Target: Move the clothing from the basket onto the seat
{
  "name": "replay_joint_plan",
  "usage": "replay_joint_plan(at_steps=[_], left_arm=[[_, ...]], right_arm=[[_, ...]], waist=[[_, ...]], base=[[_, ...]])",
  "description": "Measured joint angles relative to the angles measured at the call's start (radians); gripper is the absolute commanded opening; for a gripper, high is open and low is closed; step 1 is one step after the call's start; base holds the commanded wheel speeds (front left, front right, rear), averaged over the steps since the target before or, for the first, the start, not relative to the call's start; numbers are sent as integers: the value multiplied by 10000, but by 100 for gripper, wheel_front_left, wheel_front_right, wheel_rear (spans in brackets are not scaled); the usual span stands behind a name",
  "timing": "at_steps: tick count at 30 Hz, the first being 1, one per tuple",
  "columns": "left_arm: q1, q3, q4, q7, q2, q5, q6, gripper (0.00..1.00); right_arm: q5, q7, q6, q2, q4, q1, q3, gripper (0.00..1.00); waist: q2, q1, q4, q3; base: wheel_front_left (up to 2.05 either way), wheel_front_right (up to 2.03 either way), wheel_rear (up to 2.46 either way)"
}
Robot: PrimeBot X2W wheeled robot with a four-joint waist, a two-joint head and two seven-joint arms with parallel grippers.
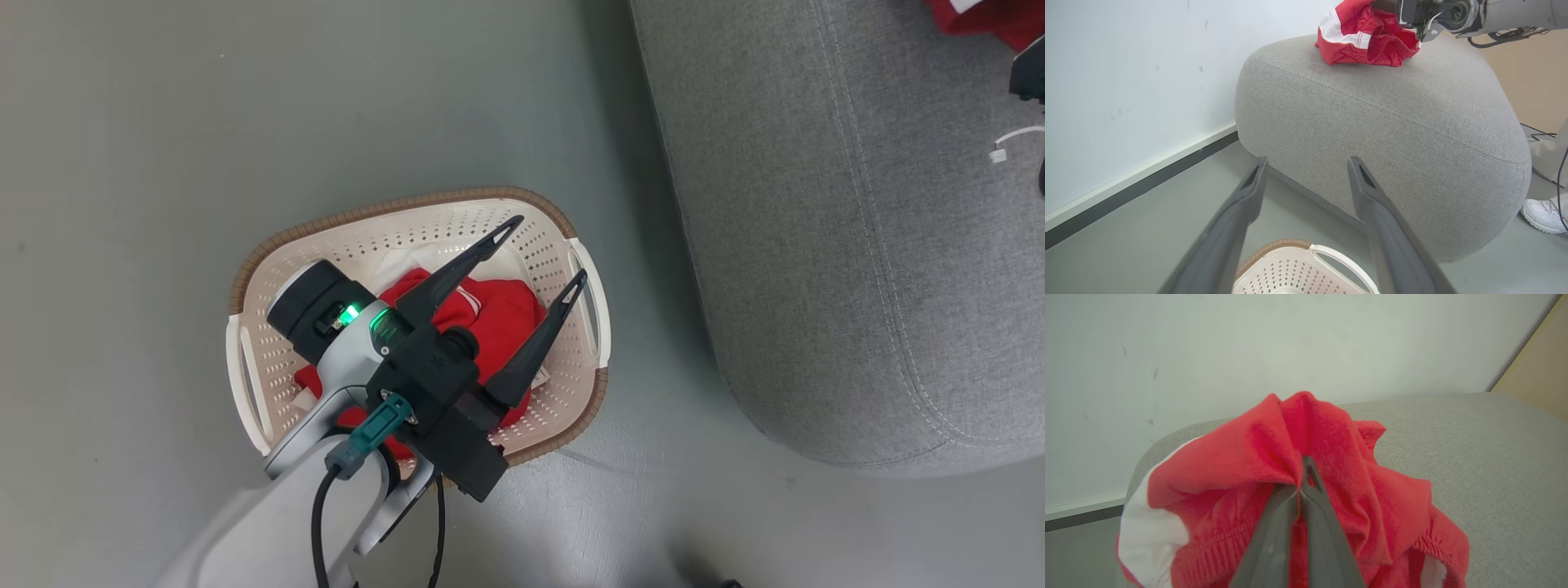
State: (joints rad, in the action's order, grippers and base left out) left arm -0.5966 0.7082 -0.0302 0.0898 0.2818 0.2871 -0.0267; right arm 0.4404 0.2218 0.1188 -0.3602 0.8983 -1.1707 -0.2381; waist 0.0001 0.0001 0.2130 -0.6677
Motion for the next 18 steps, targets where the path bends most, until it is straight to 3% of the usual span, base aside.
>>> replay_joint_plan(at_steps=[1, 2, 3, 4, 18], left_arm=[[0, 6, -38, 0, -12, 0, -2, 100], [1, 10, -92, 2, -23, 0, -2, 100], [1, 12, -144, 13, -35, 2, 0, 100], [2, 12, -190, 17, -58, 2, 0, 100], [276, -293, -1177, 635, -293, 330, 104, 100]], right_arm=[[-15, 12, 0, 15, 79, -11, -13, 36], [-25, 31, 0, 17, 151, -12, -27, 48], [-25, 84, 0, 15, 211, -11, -31, 83], [-25, 102, 0, 17, 265, -10, -29, 100], [-77, 276, -48, 587, 679, 675, -146, 100]], waist=[[1, 0, -3, 13], [1, 0, -7, 33], [1, 0, -11, 60], [0, 0, -17, 91], [-1, -2, 66, 920]], base=[[0, 0, 0], [0, 0, 0], [0, 0, 0], [0, 0, 0], [0, 0, 0]])
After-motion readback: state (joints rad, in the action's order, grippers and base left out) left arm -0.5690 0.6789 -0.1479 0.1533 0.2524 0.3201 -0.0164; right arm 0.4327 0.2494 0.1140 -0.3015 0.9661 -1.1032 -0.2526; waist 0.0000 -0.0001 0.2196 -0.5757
